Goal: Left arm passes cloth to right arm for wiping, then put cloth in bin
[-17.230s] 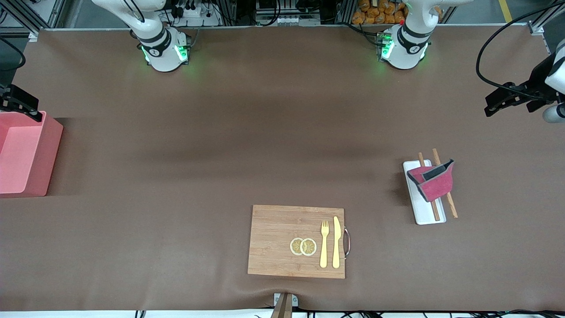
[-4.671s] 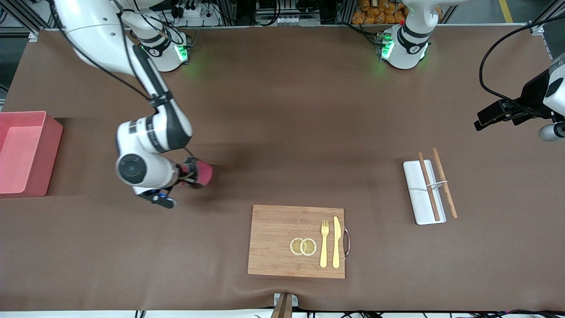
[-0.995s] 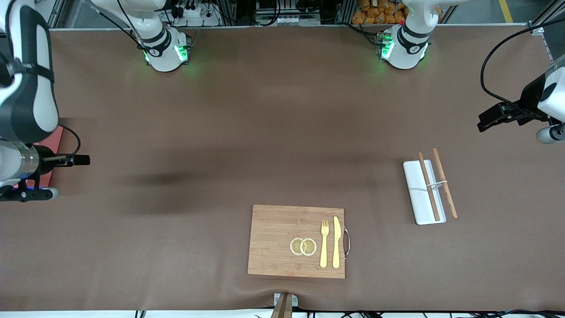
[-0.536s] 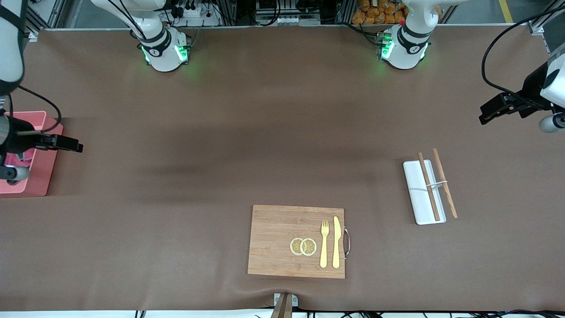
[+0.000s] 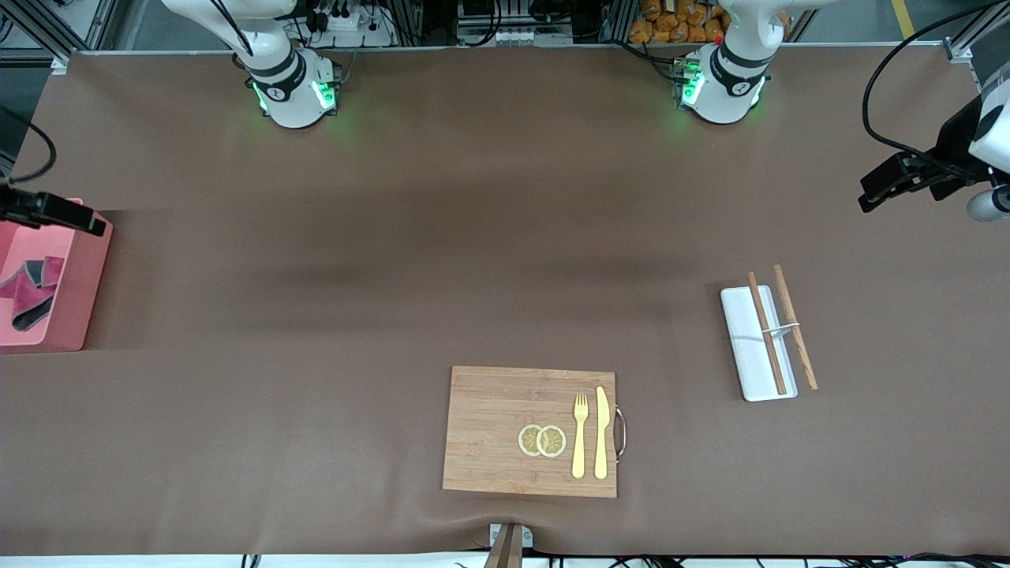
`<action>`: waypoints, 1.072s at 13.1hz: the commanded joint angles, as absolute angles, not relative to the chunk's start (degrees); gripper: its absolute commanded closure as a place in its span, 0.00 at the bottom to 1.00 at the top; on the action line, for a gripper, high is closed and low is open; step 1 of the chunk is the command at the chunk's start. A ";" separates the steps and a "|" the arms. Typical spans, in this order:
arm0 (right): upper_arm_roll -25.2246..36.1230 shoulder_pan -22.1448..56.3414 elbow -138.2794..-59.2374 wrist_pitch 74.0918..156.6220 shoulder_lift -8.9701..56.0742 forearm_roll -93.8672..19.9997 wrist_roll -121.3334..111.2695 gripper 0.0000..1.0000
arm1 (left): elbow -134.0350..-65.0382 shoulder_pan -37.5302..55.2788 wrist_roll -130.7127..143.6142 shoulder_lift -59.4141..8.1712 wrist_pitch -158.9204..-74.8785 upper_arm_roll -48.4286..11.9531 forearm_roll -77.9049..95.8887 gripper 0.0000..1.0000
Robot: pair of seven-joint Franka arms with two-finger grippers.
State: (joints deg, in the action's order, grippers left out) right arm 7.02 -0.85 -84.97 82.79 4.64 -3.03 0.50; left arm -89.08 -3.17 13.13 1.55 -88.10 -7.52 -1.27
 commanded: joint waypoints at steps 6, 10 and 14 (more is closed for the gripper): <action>4.49 -2.46 -91.96 90.35 -2.73 -3.34 0.44 0.00 | -87.80 -3.52 12.30 2.11 -86.75 -7.38 0.00 0.00; 3.17 -2.55 -87.10 89.91 -0.88 -3.43 0.09 0.00 | -87.80 -3.43 12.30 2.11 -86.75 -7.38 0.00 0.00; 3.16 -2.20 -87.10 89.74 -0.88 -3.34 0.09 0.00 | -87.89 -3.43 12.13 2.11 -86.75 -7.47 0.00 0.00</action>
